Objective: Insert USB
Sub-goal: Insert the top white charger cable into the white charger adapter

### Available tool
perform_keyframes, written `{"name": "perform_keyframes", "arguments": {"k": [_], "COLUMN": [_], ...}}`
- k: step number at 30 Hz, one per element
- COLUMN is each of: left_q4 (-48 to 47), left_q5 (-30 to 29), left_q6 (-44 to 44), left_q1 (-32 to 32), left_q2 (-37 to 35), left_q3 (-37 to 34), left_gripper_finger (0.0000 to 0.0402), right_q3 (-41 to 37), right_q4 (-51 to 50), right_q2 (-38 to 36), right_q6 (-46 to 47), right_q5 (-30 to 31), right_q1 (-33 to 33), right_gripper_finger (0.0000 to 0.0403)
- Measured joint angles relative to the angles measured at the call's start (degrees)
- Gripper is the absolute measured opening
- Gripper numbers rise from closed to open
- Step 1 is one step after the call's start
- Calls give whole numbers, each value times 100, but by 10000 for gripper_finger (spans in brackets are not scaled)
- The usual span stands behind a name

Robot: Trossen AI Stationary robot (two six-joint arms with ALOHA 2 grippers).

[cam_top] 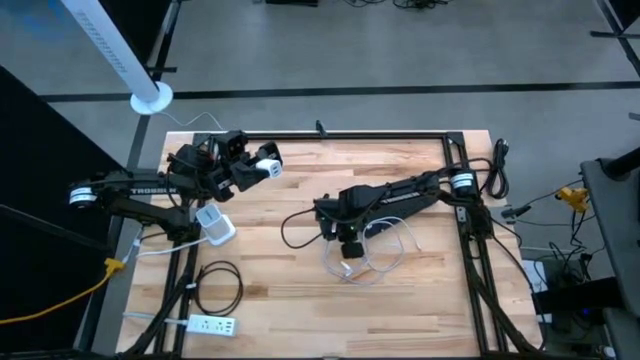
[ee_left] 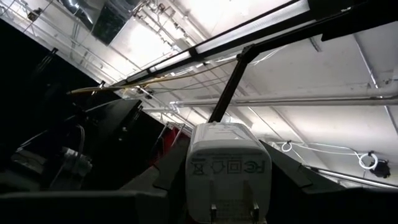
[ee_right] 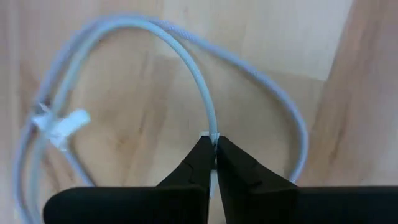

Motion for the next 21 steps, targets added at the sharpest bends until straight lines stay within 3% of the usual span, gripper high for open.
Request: {"name": "perform_keyframes", "arguments": {"k": [10,21], "left_q4": [-609,-1261], "left_q5": [99,-8], "left_q6": [-96,-1051], "left_q1": [20,329], "left_q2": [-157,-170], "left_q3": [0,0], "left_gripper_finger": [127,127], "right_q3": [4,13], "right_q4": [443,2998], "right_q2": [-1827,-3790], "right_q6": [184,172], "right_q5": [45,182], "right_q1": [-29,-432], "right_gripper_finger": [0,0]}}
